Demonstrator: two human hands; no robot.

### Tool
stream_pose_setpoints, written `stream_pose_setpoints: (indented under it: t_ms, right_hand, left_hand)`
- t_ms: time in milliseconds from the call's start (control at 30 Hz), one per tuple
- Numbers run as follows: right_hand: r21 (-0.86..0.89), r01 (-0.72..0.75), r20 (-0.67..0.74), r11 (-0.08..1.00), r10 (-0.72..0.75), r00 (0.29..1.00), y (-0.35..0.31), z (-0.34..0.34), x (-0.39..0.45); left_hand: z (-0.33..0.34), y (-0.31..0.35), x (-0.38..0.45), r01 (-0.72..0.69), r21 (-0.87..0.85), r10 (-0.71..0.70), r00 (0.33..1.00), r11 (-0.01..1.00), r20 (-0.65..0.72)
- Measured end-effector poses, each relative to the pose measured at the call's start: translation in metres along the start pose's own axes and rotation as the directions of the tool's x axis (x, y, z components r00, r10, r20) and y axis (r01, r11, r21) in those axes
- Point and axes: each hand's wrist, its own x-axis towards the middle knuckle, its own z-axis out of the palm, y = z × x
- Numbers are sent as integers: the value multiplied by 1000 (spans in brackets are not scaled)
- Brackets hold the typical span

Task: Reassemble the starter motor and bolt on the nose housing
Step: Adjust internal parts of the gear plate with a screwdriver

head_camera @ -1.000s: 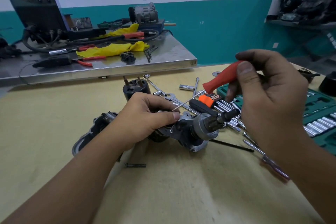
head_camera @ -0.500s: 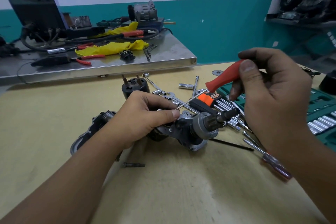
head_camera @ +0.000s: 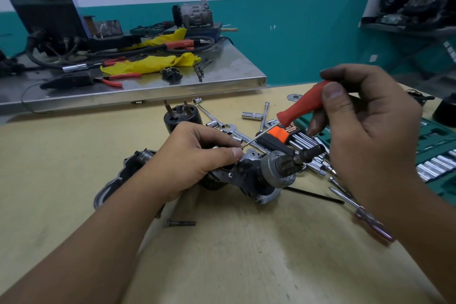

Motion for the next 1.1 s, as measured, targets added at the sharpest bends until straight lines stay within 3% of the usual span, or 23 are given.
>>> stream_pose_setpoints:
  t_ms: [433, 733, 1100]
  right_hand:
    - [-80, 155, 141, 985, -143, 980, 1, -10, 6]
    - [-15, 106, 52, 994, -105, 993, 7, -6, 3]
    - [33, 28, 41, 999, -30, 999, 8, -4, 4]
  left_hand:
    - [0, 1, 0, 14, 28, -13, 1000, 1000, -13]
    - [0, -1, 0, 19, -2, -19, 1000, 1000, -17]
    - [3, 2, -1, 41, -4, -41, 998, 999, -40]
